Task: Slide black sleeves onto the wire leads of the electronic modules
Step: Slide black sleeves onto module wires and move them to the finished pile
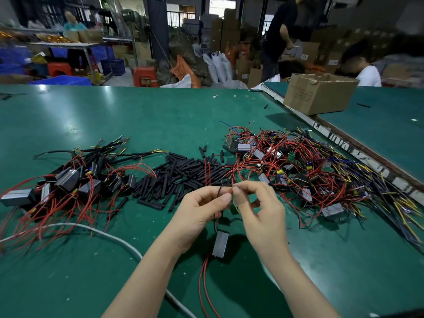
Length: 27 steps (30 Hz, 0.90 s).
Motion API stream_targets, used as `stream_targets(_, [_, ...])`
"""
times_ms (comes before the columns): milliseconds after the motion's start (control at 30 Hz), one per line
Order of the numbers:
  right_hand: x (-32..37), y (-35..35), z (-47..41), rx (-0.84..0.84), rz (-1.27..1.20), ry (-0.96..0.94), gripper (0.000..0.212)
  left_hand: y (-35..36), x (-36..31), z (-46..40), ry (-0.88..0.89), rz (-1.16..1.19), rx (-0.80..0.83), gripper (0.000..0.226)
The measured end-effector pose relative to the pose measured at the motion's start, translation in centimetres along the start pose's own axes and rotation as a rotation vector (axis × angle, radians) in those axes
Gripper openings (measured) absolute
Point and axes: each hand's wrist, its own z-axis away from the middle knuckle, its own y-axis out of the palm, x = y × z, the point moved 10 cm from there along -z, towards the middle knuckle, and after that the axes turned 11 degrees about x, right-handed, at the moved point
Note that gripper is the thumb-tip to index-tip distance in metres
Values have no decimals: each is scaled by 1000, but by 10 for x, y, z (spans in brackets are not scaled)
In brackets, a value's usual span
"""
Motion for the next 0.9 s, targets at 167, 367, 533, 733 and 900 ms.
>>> stream_targets(167, [13,0,-3,57,167,-99,21,-2,-14,1,115,-136,-61,9])
stream_targets(367, [29,-3,-14,124,286,-88,7,5,-15,0,143,-37,7,12])
stream_targets(533, [24,-2,-18,134,363,-39,13,-2,-4,-3,86,80,-52,27])
stream_targets(733, [-16,16,-17,186,254,95,9,-10,7,-2,-33,-69,-127,11])
stream_targets(900, [-42,34,-15,293,-185,223,5,-22,14,2,-109,-86,-225,14])
